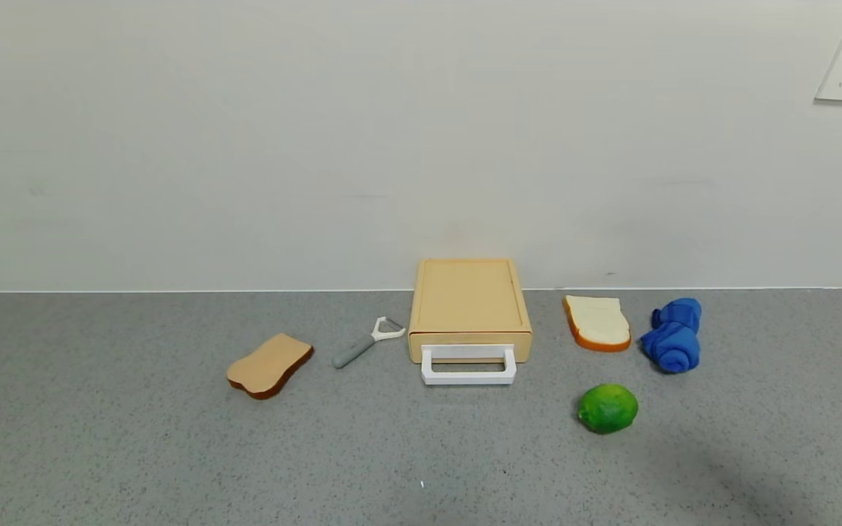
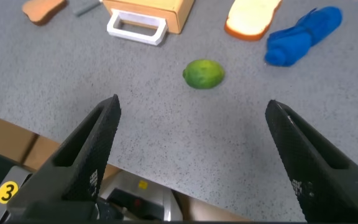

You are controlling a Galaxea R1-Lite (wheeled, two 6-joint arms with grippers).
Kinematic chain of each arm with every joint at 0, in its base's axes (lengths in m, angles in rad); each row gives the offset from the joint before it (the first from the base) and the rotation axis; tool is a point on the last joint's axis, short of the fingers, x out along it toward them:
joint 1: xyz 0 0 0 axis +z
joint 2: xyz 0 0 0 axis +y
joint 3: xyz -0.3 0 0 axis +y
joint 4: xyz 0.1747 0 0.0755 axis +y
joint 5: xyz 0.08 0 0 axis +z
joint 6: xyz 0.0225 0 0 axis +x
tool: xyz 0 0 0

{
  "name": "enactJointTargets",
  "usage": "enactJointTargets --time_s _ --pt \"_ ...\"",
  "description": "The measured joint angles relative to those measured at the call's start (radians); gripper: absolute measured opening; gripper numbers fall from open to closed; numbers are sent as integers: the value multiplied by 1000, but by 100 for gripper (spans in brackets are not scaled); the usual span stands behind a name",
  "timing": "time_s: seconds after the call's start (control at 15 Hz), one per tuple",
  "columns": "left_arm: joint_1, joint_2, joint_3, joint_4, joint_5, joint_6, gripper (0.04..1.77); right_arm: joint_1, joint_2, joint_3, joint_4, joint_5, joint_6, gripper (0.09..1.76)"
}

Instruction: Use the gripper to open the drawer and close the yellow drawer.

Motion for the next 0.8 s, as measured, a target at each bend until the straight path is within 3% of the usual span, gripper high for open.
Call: enactJointTargets --time_s 0.33,0.6,0.8 --pt "0 0 0 0 0 0 172 -32 -249 80 19 -142 0 171" --pt "0 0 0 0 0 0 172 -219 -420 100 66 -155 -2 171" --pt "0 0 0 0 0 0 172 -310 -545 98 142 -119 -5 171"
